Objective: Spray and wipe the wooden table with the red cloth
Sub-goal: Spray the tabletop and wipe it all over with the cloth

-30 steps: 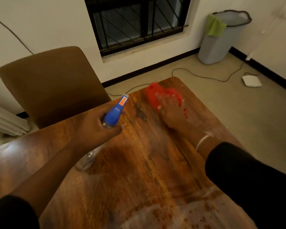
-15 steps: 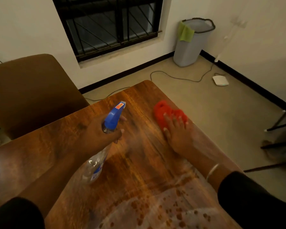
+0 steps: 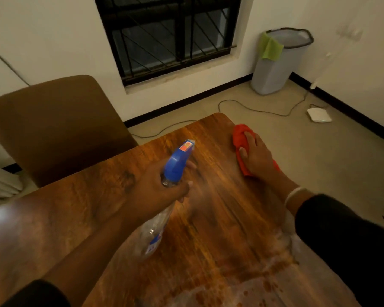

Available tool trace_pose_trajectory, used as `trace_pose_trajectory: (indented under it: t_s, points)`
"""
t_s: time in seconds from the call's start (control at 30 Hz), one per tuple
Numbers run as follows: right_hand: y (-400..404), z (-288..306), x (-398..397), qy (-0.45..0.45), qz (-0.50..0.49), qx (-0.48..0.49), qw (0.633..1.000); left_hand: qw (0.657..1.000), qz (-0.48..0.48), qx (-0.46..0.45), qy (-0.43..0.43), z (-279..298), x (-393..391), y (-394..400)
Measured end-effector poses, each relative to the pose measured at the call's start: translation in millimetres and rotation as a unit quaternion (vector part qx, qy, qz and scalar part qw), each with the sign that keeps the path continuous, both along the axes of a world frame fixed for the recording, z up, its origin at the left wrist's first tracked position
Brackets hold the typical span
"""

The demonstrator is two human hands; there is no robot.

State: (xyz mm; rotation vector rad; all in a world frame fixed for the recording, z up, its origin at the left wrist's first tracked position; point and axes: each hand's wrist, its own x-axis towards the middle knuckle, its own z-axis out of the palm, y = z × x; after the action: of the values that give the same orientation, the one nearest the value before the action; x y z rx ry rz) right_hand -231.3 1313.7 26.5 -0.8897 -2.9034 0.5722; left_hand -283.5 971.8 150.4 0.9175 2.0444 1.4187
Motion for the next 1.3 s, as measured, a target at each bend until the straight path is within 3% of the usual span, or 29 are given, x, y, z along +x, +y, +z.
trace_pose_trajectory:
  t_s: [0.13,0.23,0.4,0.5,0.6,0.67,0.77,0.83,0.9,1.0,1.1,1.2,1.3]
  points:
    - [12,17,-100,-0.046,0.037,-0.049,0.997,0.998,0.052,-0.023,0.014,-3,9,-4]
    - [5,8,-116,-0.066,0.05,-0.037,0.996,0.998,0.052,-0.019,0.034,-8,10,0]
    - [6,-15,-45,0.025,0.062,0.019,0.998,0.999,0.033,0.015,0.015,-4,12,-1]
    - [-1,-22,3,0.026,0.001,0.03,0.999,0.999,0.033,0.032,-0.004,1,12,0]
    - [-59,-19,23,0.028,-0.036,0.017,0.999,0.999,0.011,0.037,-0.001,5,14,-1]
    - [-120,-18,40,0.035,0.024,0.007,0.999,1.0,0.005,0.03,-0.003,6,20,-7]
    - [-205,-29,86,0.031,0.196,0.017,0.98,1.0,0.01,0.016,-0.008,7,31,-19]
    - [-216,-33,118,0.019,0.263,0.046,0.963,1.0,-0.003,0.006,-0.01,9,39,-30]
    - [-181,-28,133,0.009,0.23,0.068,0.971,1.0,-0.009,-0.002,0.003,11,44,-42]
    - [-102,-15,145,-0.004,0.029,0.049,0.998,1.0,-0.023,-0.006,-0.004,8,51,-64]
    - [-80,-1,145,-0.018,-0.119,-0.013,0.993,1.0,-0.017,-0.012,0.003,7,61,-90]
    - [-152,-4,131,-0.015,-0.107,0.012,0.994,1.0,0.003,-0.017,0.002,5,69,-115]
    - [-258,-15,134,-0.015,0.014,0.014,1.0,1.0,0.0,-0.027,-0.004,4,74,-132]
